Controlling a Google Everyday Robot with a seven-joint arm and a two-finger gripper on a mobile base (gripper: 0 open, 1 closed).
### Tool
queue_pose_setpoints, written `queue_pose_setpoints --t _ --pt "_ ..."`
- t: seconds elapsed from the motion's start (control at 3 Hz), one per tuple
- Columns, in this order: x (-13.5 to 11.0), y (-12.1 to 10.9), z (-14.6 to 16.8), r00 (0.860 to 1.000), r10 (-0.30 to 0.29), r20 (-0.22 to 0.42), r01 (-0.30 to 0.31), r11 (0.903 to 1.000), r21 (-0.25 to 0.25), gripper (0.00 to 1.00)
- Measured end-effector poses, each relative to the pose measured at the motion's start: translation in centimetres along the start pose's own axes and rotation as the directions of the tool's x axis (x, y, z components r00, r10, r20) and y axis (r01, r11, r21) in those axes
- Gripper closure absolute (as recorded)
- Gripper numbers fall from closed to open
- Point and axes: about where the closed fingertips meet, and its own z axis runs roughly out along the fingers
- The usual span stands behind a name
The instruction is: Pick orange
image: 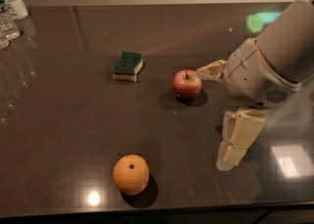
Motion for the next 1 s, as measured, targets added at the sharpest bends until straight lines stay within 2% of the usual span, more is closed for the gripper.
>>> queue_pose_setpoints --t 0.33,0.67,1.0 --pt "-1.0 0.9 1.4 0.999 -0.02 0.028 0.021 0.9994 -0.028 0.0" --pt "-4.1 3.6 6.0 0.992 -0.074 0.104 0.086 0.9897 -0.115 0.0" --pt "-4.7 4.0 6.8 0.99 -0.083 0.118 0.098 0.9868 -0.129 0.0"
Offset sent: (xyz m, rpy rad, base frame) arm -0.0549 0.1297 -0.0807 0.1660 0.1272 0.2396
